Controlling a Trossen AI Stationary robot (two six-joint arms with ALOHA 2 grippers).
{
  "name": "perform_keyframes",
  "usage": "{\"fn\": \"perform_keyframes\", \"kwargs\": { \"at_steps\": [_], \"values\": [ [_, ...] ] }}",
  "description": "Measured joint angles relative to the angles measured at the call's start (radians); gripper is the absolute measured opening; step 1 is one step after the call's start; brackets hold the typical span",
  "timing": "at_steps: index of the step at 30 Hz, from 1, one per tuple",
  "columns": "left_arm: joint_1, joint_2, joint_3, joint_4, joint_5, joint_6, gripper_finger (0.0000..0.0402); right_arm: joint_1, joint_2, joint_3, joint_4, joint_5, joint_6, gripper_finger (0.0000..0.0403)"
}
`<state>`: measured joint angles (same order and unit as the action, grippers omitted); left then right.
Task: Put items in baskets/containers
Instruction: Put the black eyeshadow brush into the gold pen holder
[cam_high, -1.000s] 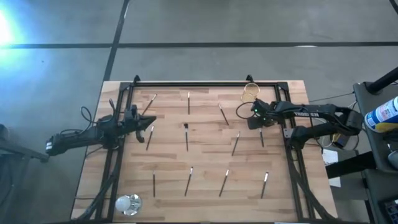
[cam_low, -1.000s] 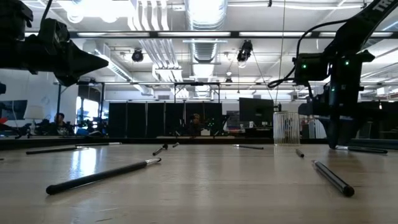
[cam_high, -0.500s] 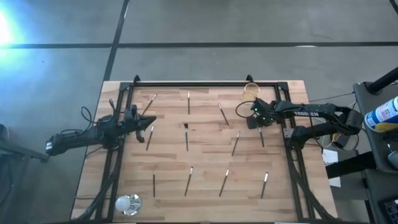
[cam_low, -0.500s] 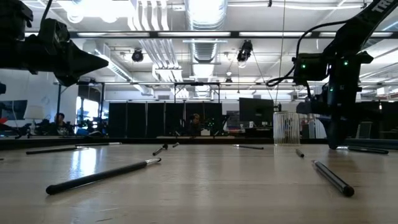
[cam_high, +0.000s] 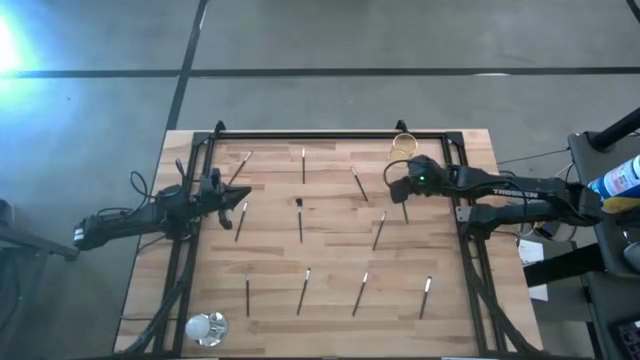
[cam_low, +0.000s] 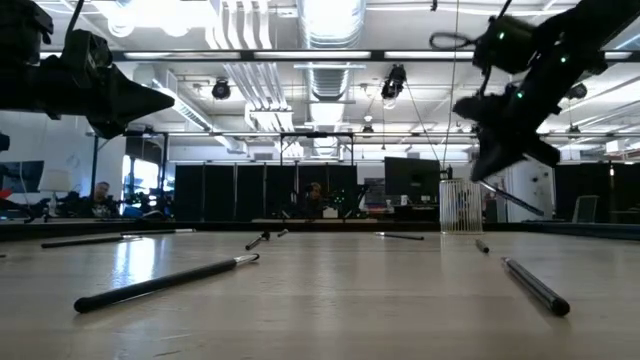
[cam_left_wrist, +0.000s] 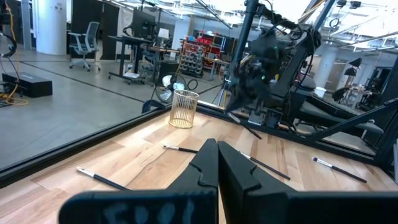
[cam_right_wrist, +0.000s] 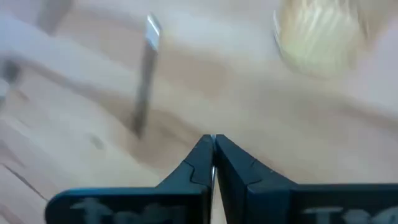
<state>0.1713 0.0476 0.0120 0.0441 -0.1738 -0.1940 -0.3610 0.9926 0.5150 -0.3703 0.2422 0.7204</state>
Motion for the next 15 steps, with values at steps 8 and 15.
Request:
{"fn": "perform_keyframes", "kwargs": {
  "at_steps": [8, 15],
  "values": [
    [0.000, 0.000, 0.000, 0.000, 0.000, 0.000, 0.0000, 0.055, 0.043, -0.202, 0.831, -0.073, -0.376, 0.0008],
    [0.000, 0.001, 0.000, 0.000, 0.000, 0.000, 0.0000, 0.031, 0.131, -0.330, 1.497, 0.130, -0.685, 0.0008]
  ]
}}
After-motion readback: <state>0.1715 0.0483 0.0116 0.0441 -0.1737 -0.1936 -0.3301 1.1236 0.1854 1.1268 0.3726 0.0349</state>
